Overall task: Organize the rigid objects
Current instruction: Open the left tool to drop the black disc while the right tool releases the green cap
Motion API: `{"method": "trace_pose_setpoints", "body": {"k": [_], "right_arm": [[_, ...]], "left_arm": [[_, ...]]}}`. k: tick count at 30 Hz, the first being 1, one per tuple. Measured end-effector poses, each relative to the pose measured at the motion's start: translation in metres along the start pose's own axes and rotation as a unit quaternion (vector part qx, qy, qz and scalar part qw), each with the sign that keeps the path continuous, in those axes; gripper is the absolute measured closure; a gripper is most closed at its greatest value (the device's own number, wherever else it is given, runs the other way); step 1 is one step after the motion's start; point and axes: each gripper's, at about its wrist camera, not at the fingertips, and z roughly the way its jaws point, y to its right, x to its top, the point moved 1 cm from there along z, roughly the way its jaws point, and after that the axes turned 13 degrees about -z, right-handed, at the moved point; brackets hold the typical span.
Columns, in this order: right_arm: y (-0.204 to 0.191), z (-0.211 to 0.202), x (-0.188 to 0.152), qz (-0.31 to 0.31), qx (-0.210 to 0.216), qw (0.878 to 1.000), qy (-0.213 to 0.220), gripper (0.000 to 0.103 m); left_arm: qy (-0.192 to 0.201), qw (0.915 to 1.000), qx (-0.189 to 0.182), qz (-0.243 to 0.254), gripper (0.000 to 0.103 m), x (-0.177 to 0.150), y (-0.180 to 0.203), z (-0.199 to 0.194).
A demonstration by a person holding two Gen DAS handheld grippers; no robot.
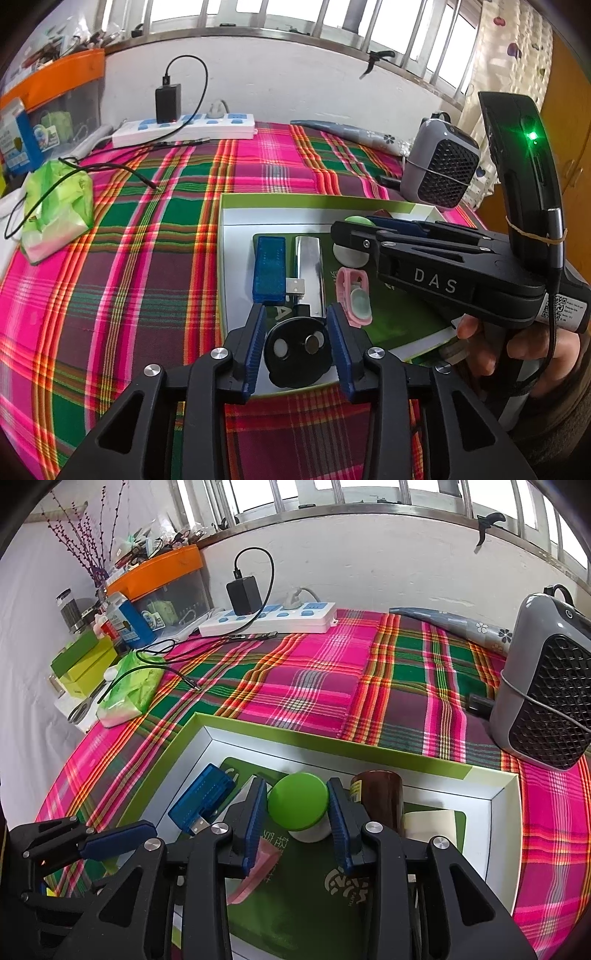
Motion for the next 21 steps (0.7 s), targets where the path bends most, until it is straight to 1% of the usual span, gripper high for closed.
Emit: {"method": "trace_pose_setpoints", "body": {"k": [10,21], "right_arm": [[-0.003,-0.011,-0.001,0.000,-0.006,1.000,0.011,0.064],[-0.008,-0.027,-0.006,0.002,-0.011,1.000,0.022,0.064]], "left_arm": [[0.009,0.9999,0.013,0.003,0.067,-0.002,0.002,-0.010],[0.019,0.9997,0.010,0.009,0.067,-0.010,0.008,-0.027]]}}
